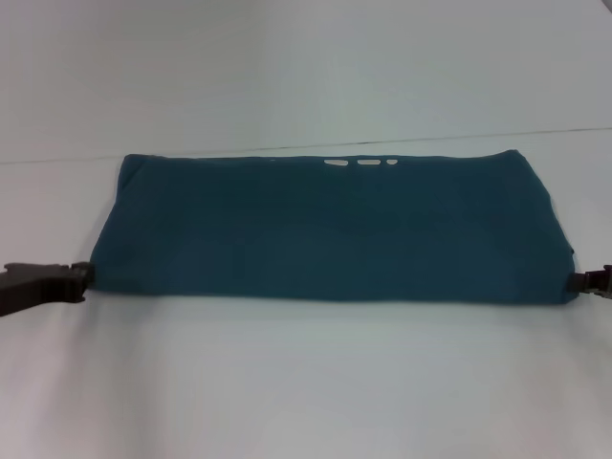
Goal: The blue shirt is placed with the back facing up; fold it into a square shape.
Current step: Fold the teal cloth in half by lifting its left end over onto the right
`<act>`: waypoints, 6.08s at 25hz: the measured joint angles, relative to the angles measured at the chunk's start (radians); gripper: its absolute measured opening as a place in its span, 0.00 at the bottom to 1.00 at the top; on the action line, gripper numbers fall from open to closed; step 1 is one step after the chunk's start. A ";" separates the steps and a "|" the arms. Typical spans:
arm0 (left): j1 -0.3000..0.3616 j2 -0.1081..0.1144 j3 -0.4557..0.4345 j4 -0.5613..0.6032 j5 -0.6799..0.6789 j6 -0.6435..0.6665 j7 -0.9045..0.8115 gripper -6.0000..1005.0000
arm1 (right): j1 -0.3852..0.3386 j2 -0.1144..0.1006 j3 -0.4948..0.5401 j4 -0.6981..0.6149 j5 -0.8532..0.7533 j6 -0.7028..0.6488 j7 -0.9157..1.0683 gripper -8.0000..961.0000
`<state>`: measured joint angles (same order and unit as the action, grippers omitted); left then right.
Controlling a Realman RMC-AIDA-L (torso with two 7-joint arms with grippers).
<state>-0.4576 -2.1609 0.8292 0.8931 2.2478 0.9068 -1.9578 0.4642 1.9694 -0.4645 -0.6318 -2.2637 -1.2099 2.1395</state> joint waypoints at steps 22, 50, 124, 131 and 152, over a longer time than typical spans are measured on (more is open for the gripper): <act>0.076 -0.010 -0.013 0.107 0.007 0.204 -0.017 0.01 | -0.063 -0.011 0.076 -0.004 0.028 -0.083 -0.071 0.02; 0.076 -0.002 -0.063 0.151 0.034 0.271 -0.020 0.05 | -0.058 -0.015 0.078 -0.009 0.043 -0.140 -0.098 0.02; -0.099 0.059 -0.185 -0.068 0.236 0.360 -0.456 0.75 | 0.040 -0.065 0.101 -0.134 0.264 -0.293 -0.122 0.95; -0.117 0.063 -0.185 -0.066 0.238 0.350 -0.458 0.75 | 0.045 -0.066 0.101 -0.134 0.264 -0.288 -0.122 0.95; -0.156 0.064 -0.185 -0.050 0.230 0.341 -0.439 0.72 | 0.040 -0.060 0.101 -0.134 0.262 -0.285 -0.123 0.94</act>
<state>-0.6135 -2.0973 0.6442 0.8432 2.4775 1.2474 -2.3967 0.5038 1.9093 -0.3639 -0.7655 -2.0015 -1.4945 2.0169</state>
